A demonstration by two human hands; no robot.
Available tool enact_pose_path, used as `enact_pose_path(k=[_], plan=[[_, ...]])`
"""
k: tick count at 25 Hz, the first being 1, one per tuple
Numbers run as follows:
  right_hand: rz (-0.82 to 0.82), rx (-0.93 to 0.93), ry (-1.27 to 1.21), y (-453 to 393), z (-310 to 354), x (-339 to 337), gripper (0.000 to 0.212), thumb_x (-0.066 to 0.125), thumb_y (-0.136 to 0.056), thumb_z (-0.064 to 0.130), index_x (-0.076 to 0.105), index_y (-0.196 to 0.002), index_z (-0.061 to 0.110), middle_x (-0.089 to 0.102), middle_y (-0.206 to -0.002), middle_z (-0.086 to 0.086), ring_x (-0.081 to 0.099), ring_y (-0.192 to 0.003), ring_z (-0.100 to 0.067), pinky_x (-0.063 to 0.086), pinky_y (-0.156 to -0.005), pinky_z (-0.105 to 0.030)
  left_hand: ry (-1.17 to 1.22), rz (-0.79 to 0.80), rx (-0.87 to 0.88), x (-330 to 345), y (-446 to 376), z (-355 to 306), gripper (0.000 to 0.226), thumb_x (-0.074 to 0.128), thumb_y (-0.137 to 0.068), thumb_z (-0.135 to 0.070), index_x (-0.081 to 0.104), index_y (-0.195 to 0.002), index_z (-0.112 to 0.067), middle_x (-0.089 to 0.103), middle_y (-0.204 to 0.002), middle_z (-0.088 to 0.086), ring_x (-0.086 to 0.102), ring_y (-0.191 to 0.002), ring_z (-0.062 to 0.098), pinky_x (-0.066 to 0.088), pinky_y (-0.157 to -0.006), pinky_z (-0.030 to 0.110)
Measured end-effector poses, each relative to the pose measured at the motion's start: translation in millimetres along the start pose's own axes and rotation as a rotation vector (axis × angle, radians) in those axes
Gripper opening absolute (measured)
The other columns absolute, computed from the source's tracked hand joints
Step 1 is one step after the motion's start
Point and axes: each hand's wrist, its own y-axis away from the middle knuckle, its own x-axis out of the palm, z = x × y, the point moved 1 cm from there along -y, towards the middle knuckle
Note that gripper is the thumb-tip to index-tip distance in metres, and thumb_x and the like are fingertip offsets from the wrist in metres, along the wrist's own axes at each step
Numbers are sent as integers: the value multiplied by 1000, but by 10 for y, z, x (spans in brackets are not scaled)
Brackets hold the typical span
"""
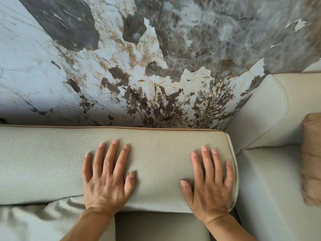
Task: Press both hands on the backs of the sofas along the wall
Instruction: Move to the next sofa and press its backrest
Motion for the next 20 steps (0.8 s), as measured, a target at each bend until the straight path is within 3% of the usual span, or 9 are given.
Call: enact_pose_path(k=[20], plan=[[-54,-85,-20,-1301,-104,647,69,21,-93,55,21,-151,18,29,-156,-10,26,-143,-31,22,-111,-60,-19,-27,-125,698,-918,18,63,29,-91,-51,33,-147,-23,43,-148,10,36,-136,35,24,-111,58]])
